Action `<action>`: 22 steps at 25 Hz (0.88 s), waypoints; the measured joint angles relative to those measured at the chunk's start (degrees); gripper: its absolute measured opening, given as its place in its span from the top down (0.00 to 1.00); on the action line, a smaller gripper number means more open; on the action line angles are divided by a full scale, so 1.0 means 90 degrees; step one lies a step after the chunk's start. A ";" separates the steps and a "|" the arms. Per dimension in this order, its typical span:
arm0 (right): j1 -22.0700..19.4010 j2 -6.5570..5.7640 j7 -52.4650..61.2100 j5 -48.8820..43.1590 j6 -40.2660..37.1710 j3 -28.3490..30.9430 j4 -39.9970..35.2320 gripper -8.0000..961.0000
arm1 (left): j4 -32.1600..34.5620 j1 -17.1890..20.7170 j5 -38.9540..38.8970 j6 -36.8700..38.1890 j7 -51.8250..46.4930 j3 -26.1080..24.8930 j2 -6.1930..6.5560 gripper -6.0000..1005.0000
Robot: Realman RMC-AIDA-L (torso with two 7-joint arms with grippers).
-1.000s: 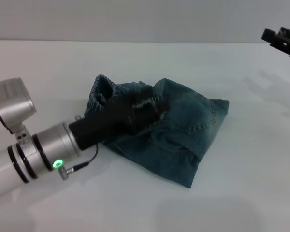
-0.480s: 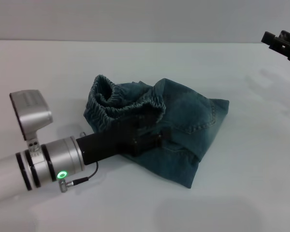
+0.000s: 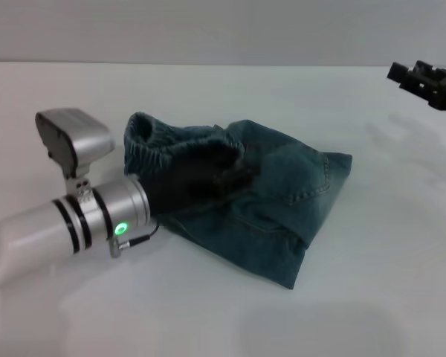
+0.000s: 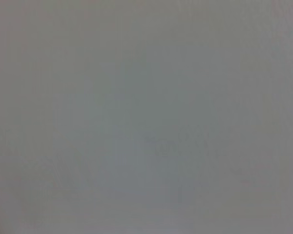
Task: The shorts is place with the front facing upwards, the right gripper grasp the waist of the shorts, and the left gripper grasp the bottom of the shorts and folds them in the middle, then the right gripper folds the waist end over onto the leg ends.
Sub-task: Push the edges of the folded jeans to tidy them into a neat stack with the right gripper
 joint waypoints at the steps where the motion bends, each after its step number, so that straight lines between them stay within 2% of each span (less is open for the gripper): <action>1: 0.0003 0.0000 -0.0064 0.0001 -0.0002 0.0001 0.0057 0.32 | -0.0001 -0.0057 0.0002 -0.0103 0.0088 -0.0078 0.0000 0.35; 10: -0.0040 0.0019 -0.0224 0.0019 -0.0134 0.0020 0.0255 0.32 | 0.0085 -0.0391 0.0004 -0.1096 0.0961 -0.0999 0.0032 0.35; 22: -0.0142 -0.0010 -0.0227 0.0029 -0.0410 0.0068 0.0212 0.32 | 0.0255 -0.0275 0.0004 -0.1595 0.2466 -0.2296 0.0050 0.35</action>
